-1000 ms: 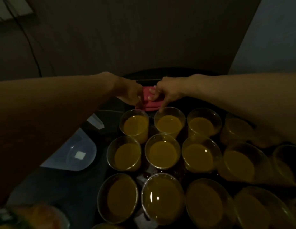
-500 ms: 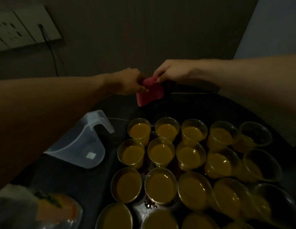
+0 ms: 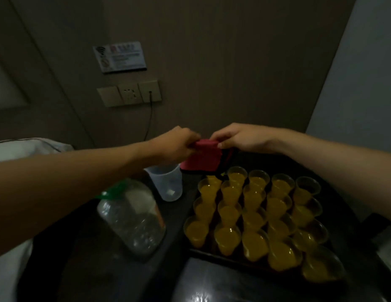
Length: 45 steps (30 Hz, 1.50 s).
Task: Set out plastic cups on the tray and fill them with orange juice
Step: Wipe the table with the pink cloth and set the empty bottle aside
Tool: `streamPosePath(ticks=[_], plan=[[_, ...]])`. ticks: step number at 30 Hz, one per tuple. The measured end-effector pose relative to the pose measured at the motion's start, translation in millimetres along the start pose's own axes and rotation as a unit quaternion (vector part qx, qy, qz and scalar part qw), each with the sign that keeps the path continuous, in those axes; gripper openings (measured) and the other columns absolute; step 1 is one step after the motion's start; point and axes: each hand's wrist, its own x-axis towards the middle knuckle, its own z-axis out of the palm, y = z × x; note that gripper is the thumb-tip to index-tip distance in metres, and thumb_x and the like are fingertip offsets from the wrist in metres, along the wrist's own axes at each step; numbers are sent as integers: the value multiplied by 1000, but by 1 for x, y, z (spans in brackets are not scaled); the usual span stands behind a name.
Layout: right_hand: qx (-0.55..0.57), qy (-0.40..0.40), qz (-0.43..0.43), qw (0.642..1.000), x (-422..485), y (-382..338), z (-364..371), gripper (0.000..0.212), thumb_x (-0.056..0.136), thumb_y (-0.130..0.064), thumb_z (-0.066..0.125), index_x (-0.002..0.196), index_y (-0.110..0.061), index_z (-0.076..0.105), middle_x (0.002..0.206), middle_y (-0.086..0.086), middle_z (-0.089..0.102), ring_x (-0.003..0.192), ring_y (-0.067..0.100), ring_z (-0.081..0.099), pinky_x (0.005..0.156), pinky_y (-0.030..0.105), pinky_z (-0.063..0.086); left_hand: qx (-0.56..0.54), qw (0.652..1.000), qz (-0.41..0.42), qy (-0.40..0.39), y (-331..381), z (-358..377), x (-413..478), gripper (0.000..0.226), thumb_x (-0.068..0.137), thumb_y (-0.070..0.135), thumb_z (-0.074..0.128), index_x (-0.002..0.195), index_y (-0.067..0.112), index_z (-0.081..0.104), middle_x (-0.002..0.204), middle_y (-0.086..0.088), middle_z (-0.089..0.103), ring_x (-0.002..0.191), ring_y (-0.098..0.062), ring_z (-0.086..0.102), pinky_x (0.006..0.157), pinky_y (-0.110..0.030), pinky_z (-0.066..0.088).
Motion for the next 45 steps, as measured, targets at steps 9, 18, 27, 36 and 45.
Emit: streamPosePath(ticks=[9,18,27,36,45], plan=[[-83,-112,-42,989,-15,-55,152,22,102,-11,52,115,-20,69,104,-2,66,104,21,63,95,37,48,-50,991,-43,-114,-18,44,-162,38,89,5,62,64,32,53,59,18,54,57,3,52,61,-18,38],[-240,-3,-90,967,-1,-36,258,21,96,-8,52,94,-28,61,96,0,64,95,24,62,80,43,53,-42,992,-110,40,-53,173,-225,40,79,14,66,114,33,69,110,2,75,103,-18,71,93,-30,52],[-360,15,-131,923,-28,78,390,60,63,-34,65,121,-17,75,126,-1,71,121,17,65,110,39,44,84,991,-85,-62,-58,304,-255,60,70,25,52,125,18,72,130,-3,70,121,-19,66,116,-32,28],[-293,117,-7,949,-6,65,424,74,99,-53,24,158,-8,17,167,11,9,155,26,3,123,40,-4,95,990,-106,-24,-56,317,-250,76,103,54,26,161,15,-4,166,-1,-16,156,-19,-10,122,-36,-18],[-258,30,41,965,19,50,420,102,79,-77,-15,158,-12,-17,163,5,-30,148,17,-35,117,37,-22,98,972,-121,-175,-83,293,-244,81,93,65,7,155,25,-27,161,5,-35,147,-14,-35,123,-47,-19]])
